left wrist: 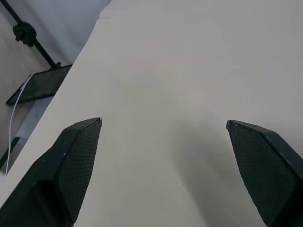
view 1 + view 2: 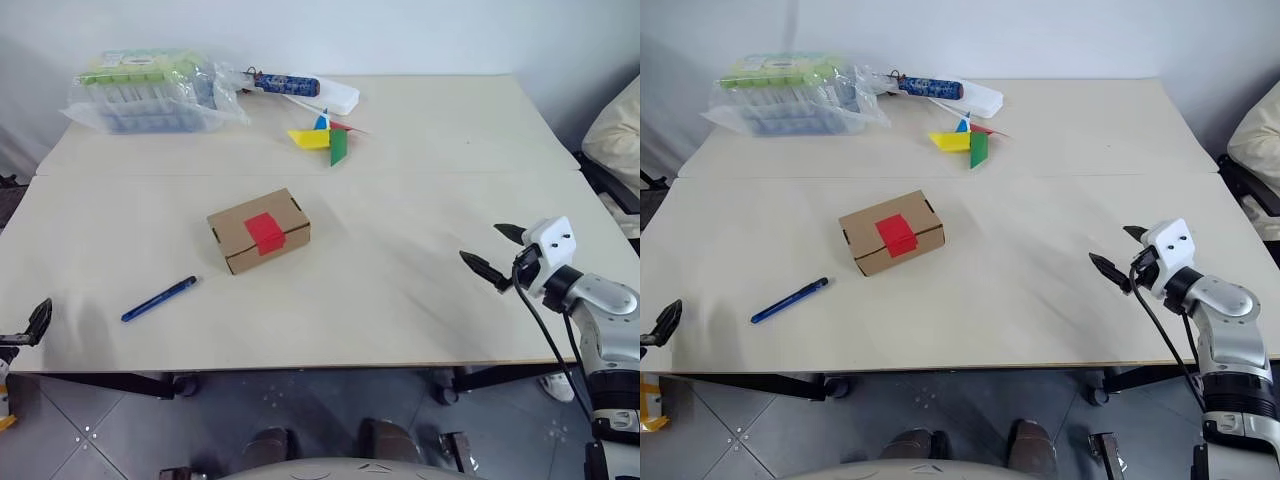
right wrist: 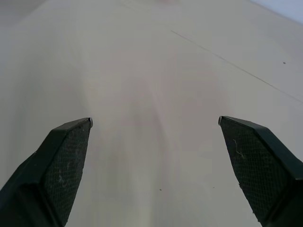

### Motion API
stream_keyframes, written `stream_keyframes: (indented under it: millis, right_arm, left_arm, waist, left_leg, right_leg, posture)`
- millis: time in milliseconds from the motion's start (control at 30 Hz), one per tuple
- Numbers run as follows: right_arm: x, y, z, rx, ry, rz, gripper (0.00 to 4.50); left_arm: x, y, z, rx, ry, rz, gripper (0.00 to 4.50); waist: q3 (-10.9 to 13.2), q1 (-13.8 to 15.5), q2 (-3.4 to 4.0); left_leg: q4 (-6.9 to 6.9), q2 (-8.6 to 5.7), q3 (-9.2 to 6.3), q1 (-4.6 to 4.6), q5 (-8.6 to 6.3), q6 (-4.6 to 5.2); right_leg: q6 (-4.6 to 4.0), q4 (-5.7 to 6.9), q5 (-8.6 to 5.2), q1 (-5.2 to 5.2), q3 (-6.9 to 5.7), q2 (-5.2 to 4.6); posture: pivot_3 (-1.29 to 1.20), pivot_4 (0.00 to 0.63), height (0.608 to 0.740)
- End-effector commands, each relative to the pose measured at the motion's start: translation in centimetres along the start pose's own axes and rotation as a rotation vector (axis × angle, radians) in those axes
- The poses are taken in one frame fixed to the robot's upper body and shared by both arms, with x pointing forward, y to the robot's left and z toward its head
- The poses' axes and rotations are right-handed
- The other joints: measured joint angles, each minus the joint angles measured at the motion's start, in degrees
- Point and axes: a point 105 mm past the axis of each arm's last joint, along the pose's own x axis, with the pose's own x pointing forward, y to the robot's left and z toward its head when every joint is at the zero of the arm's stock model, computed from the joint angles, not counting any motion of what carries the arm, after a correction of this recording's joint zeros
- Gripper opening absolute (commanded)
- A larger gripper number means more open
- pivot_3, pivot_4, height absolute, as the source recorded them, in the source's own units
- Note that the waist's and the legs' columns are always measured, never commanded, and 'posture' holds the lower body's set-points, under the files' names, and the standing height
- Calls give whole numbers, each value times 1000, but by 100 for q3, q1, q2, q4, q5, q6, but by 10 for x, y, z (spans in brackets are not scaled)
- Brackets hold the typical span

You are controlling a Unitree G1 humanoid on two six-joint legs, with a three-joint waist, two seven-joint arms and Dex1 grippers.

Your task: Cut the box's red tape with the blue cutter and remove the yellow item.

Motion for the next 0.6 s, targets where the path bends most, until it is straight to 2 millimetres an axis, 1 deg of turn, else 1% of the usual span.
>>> stream_keyframes:
  millis: [33, 167, 267, 367, 400, 433, 467, 500, 533, 600]
  right_arm:
    - [-1, -6, 7, -18, -26, -24, 4500]
    - [0, -9, 9, -8, -19, -43, 4500]
    - [3, -15, 8, -3, 26, -81, 4500]
    - [11, -19, 9, -57, 68, -104, 4500]
    - [16, -16, 18, -72, 35, -90, 4500]
    - [21, -12, 27, -85, -4, -64, 4500]
    - [27, -10, 32, -87, -11, -51, 4311]
    - [32, -7, 36, -66, -13, -37, 4084]
    - [38, -4, 41, -47, -20, -22, 3838]
    - [46, 0, 47, -29, -34, -5, 3189]
  left_arm:
    - [2, -2, 14, 26, -50, -4, 4468]
    - [8, -5, 19, -28, -50, 13, 4468]
    - [15, -5, 21, -20, -17, 25, 4468]
    - [22, -12, 28, 12, -26, -5, 4468]
    - [24, -21, 36, -12, -71, -75, 4468]
    - [27, -23, 42, 20, -89, -90, 4299]
    - [31, -23, 45, 4, -102, -91, 4094]
    - [34, -25, 48, -12, -109, -98, 3896]
    - [37, -27, 50, -19, -110, -115, 3596]
    - [41, -34, 53, -23, -111, -168, 2987]
  waist:
    - [0, 0, 0]
    - [0, 3, 0]
    - [0, 3, 0]
    - [0, 0, 0]
    - [0, -1, 0]
    - [0, -1, 0]
    - [0, -1, 1]
    - [0, -1, 0]
    - [0, -3, 0]
    - [0, -11, 1]
  left_leg:
    - [0, 0, 0, 0, 0, 0]
    - [1, 0, 0, 0, 0, 0]
    - [6, 0, -2, 0, 0, 0]
    - [6, 0, -1, 0, 0, 0]
    - [7, 0, 0, 0, 0, 0]
    - [7, 1, -1, 0, 0, -1]
    - [8, 1, 0, -1, 0, -1]
    - [8, 0, 1, -1, 0, -1]
    - [10, 3, 0, -1, 1, -1]
    - [10, 3, 0, -1, 1, -1]
  right_leg:
    - [0, 0, 0, 0, 0, 0]
    - [0, 1, 0, 0, 0, 0]
    - [0, 4, 0, 1, 0, 0]
    - [0, 6, 0, 1, 1, 0]
    - [0, 6, 0, 0, 1, 0]
    - [0, 7, 0, 0, 1, 1]
    - [0, 7, 0, -1, 1, 1]
    - [0, 7, 0, -1, 2, 1]
    - [0, 7, 0, -1, 1, 3]
    - [-1, 8, 0, -1, 1, 3]
  posture:
    - [0, 150, 740]
    - [0, 150, 740]
    - [0, 150, 740]
    - [0, 150, 740]
    - [0, 150, 740]
    - [0, 150, 740]
    - [0, 150, 740]
    - [0, 150, 740]
    - [0, 150, 740]
    - [0, 150, 740]
